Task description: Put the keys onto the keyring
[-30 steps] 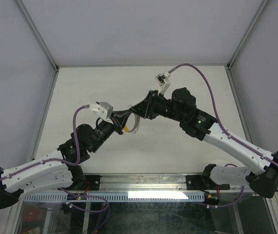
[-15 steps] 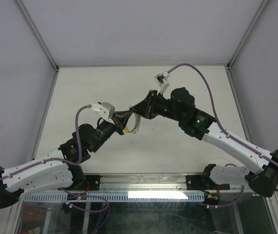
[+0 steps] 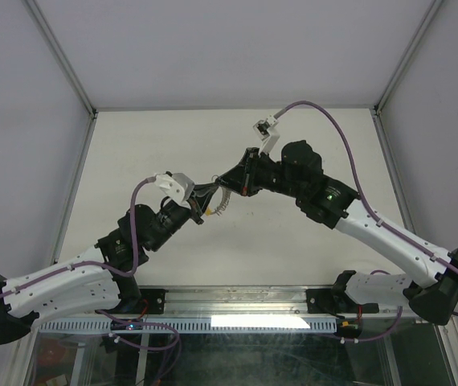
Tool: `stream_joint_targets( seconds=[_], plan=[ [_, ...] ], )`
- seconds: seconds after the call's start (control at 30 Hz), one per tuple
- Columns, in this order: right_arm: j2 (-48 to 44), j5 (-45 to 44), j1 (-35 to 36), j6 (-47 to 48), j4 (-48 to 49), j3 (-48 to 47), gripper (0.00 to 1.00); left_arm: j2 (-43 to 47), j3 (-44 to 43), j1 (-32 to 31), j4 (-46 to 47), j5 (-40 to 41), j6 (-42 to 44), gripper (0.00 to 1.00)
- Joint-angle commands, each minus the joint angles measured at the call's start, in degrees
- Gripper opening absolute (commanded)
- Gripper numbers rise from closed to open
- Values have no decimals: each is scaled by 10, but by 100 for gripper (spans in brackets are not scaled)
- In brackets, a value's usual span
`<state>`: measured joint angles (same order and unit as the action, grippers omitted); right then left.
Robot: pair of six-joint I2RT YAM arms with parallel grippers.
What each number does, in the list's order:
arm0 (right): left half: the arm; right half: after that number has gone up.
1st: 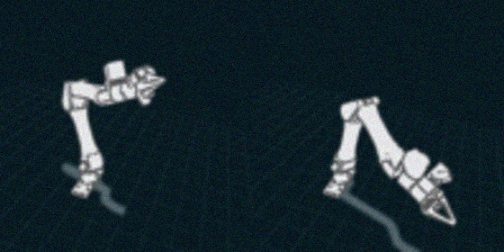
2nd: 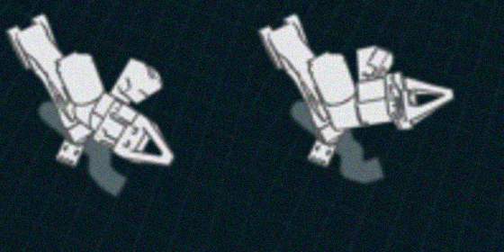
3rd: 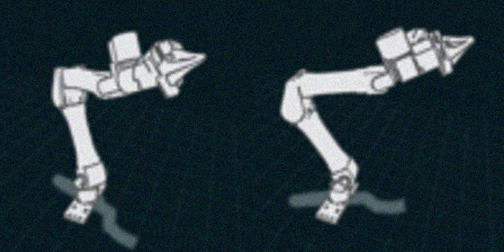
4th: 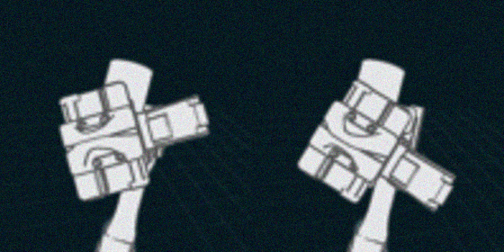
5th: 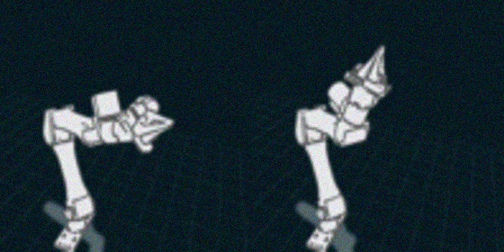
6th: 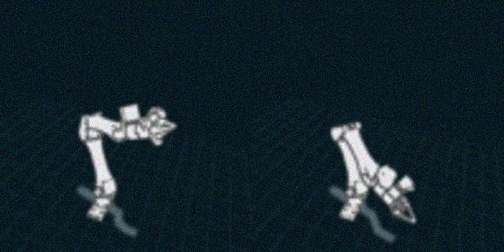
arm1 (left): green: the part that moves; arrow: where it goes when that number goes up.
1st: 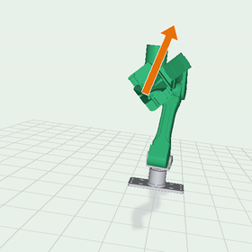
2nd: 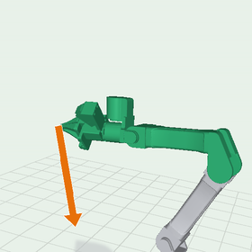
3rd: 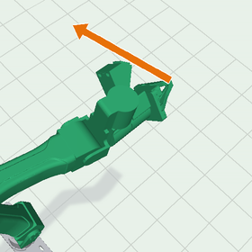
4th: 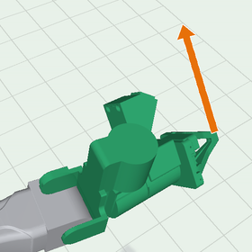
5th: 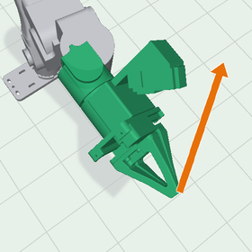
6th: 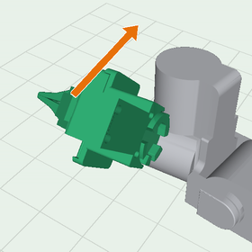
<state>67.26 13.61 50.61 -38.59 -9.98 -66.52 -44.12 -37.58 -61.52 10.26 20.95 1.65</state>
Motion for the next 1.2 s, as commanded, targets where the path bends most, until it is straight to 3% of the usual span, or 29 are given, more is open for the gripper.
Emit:
stream_joint_targets(
  seconds=[0.0,0.47,0.87,1.17],
  plan=[
    [-1,32,0,26,-5,-52,0,16,-14,-2,7,-43,53,0],
    [26,66,-1,83,-129,-133,0,6,-33,-2,-52,-34,177,0],
    [36,73,-2,113,-190,-161,0,-3,-42,-2,-65,-26,230,0],
    [70,94,-2,142,-260,-216,0,-4,-46,-2,-93,-81,300,0]
  ],
)
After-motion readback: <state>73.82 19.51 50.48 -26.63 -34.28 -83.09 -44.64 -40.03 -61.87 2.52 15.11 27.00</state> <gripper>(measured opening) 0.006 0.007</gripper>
